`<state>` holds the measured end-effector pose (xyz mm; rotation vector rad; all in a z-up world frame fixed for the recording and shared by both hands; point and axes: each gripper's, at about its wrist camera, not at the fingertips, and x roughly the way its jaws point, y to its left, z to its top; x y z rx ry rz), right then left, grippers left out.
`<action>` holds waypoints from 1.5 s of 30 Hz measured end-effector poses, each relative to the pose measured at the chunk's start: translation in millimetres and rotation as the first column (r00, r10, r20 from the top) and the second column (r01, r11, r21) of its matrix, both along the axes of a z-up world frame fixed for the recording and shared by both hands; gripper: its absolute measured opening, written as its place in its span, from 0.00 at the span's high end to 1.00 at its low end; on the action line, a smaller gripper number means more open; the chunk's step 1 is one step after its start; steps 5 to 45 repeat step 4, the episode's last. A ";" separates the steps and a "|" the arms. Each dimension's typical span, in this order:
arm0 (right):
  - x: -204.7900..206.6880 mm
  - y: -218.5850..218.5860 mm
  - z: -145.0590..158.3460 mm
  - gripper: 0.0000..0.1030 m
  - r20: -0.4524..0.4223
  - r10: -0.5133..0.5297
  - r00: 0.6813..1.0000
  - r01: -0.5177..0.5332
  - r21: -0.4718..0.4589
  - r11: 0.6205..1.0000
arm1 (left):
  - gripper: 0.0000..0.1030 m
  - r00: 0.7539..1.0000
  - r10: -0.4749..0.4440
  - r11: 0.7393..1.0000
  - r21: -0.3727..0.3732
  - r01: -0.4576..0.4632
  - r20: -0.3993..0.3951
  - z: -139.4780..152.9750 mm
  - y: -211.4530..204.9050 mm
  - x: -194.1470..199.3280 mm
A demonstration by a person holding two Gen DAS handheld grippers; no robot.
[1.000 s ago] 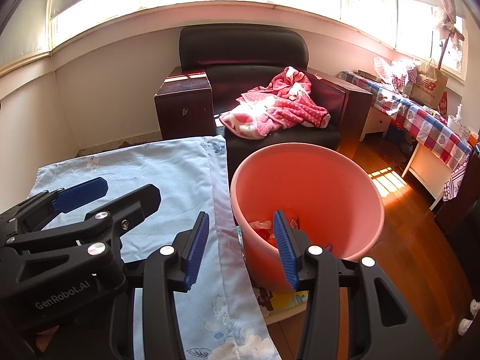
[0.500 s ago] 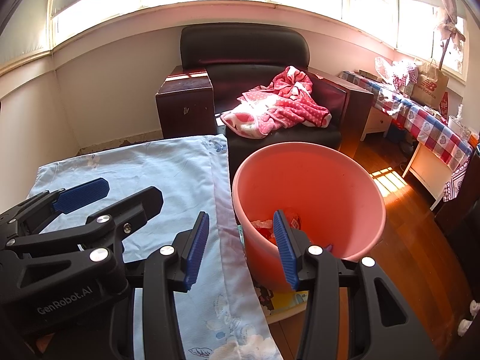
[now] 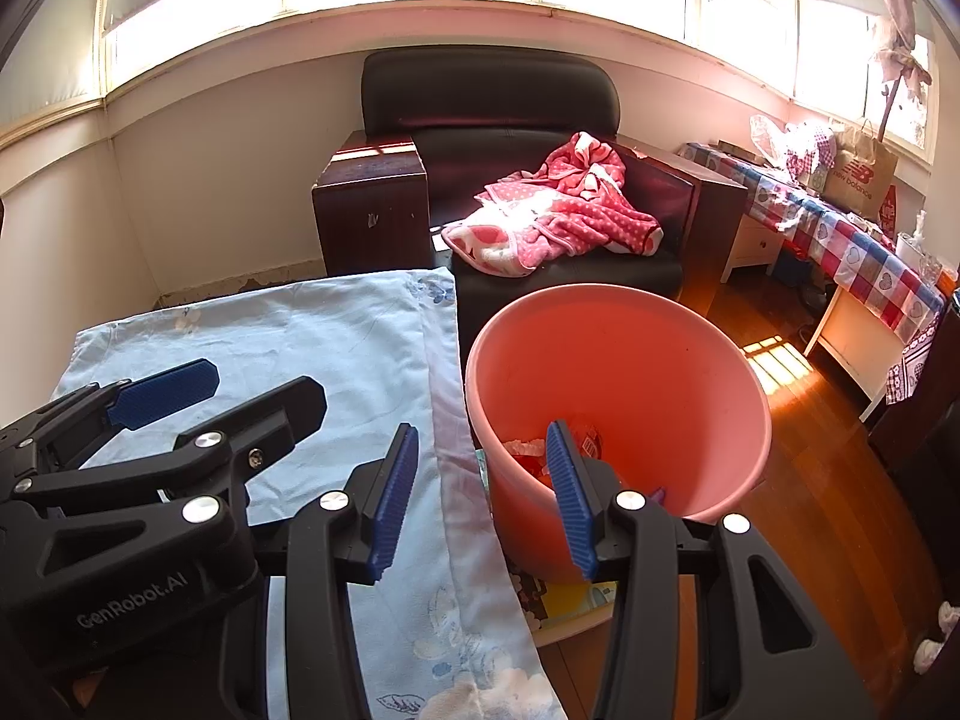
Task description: Collect trash
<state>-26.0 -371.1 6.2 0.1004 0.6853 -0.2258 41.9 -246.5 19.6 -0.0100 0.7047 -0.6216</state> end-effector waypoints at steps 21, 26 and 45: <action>-0.7 0.4 -0.4 0.56 -0.001 0.003 1.000 -0.003 -0.001 1.000 | 0.31 1.000 -0.001 1.000 -0.001 0.001 -0.001 0.3 0.3 0.9; -0.7 0.4 -0.4 0.56 -0.001 0.003 1.000 -0.003 -0.001 1.000 | 0.31 1.000 -0.001 1.000 -0.001 0.001 -0.001 0.3 0.3 0.9; -0.7 0.4 -0.4 0.56 -0.001 0.003 1.000 -0.003 -0.001 1.000 | 0.31 1.000 -0.001 1.000 -0.001 0.001 -0.001 0.3 0.3 0.9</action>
